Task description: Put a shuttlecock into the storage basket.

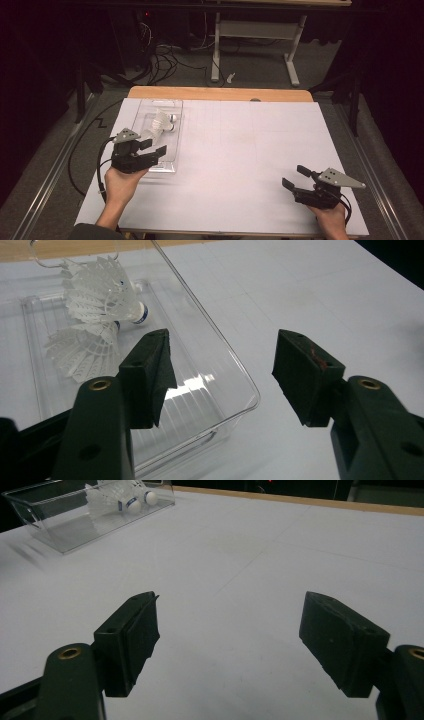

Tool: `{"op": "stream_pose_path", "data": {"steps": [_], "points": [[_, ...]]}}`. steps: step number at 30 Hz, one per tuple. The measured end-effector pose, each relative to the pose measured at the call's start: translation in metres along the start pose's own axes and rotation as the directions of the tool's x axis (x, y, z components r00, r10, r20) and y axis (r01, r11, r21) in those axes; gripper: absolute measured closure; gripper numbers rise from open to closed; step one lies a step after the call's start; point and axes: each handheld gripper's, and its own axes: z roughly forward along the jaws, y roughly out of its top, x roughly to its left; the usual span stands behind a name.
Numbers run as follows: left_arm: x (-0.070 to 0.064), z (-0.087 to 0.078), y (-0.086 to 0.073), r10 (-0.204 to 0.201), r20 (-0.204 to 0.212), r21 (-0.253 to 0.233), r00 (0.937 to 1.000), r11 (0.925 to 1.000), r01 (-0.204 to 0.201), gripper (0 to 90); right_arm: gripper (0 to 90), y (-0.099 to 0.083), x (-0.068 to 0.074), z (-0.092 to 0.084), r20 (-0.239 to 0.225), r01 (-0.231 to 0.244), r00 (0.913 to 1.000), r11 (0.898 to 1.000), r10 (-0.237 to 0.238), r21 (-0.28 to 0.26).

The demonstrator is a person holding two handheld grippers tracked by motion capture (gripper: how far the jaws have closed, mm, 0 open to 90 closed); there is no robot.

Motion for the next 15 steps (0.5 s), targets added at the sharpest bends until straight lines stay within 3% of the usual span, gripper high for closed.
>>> {"op": "stream_pose_path", "data": {"steps": [15], "points": [[-0.0019, -0.0017, -0.0069, 0.001, 0.002, -0.017, 1.0000, 0.9999, -0.001, 41.2, 24.0, 0.0000, 0.0002, -0.0002, 0.000, -0.001, 1.0000, 1.000, 0.001, -0.001]]}}
